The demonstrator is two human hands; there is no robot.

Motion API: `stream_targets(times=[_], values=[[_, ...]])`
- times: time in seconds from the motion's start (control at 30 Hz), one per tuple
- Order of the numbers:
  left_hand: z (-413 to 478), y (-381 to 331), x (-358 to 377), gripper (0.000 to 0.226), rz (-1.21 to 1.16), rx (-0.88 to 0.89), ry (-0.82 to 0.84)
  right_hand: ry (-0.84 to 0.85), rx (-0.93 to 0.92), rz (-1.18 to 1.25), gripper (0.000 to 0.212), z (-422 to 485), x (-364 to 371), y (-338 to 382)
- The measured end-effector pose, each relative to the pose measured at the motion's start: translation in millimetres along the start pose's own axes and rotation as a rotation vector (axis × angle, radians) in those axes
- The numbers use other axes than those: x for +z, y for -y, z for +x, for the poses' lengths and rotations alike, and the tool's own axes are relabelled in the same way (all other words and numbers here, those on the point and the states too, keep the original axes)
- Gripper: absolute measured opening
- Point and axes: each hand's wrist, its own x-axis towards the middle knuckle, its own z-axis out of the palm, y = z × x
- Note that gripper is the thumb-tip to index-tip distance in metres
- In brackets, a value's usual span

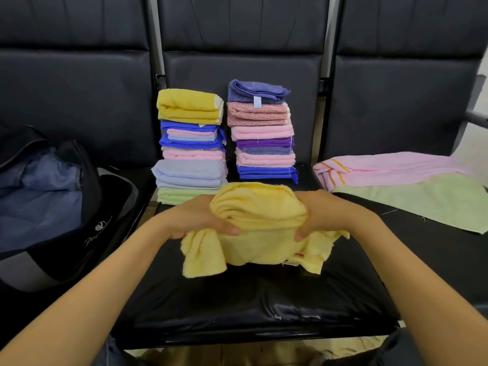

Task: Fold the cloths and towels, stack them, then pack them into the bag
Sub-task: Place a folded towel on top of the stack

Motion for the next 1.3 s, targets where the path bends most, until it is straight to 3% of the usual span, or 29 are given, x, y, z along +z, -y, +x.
stream_targets(times=[0.13,0.23,0.3,0.37,0.53,0.63,0.77,0.87,0.93,1.07,1.13,1.2,1.23,1.3], values=[[-1,5,9,0.031,0.407,-0.033,-0.092,-0.055,0.049,-0.169,0.052,-7,4,6],[-9,-11,8,0.021,0.599,0.003,-0.189,-0.068,0.022,-0.105,0.045,-22,-4,11],[-22,-29,3,0.038,0.599,0.012,-0.215,-0.098,-0.021,0.016,0.046,-37,-17,16],[-37,-49,-5,0.057,0.424,0.024,-0.183,-0.135,-0.049,0.110,0.050,-55,-37,23],[-75,-101,-21,0.052,0.207,0.071,-0.041,-0.161,-0.091,0.192,0.050,-101,-92,47],[-86,-124,-28,0.058,0.335,0.126,-0.071,-0.181,-0.085,0.165,0.054,-112,-110,55],[-78,-132,-25,0.053,0.671,0.154,-0.212,-0.215,0.027,-0.115,0.053,-103,-110,58],[-60,-120,-23,0.030,0.917,0.214,-0.394,-0.348,0.099,-0.243,0.046,-87,-99,56],[-55,-111,-20,0.017,0.884,0.282,-0.521,-0.514,0.118,-0.323,0.036,-76,-91,56],[-66,-107,-18,0.025,0.891,0.330,-0.674,-0.773,0.090,-0.445,0.021,-63,-82,57],[-73,-99,-21,0.027,0.939,0.286,-0.617,-0.741,0.096,-0.469,0.025,-62,-76,60],[-65,-85,-11,0.035,0.912,0.193,-0.547,-0.599,0.134,-0.478,0.029,-62,-64,64],[-57,-69,-4,0.042,0.825,0.143,-0.623,-0.510,0.152,-0.465,0.030,-62,-55,65],[-54,-32,5,0.058,0.634,-0.040,-0.623,-0.340,0.153,-0.392,0.029,-62,-34,60]])
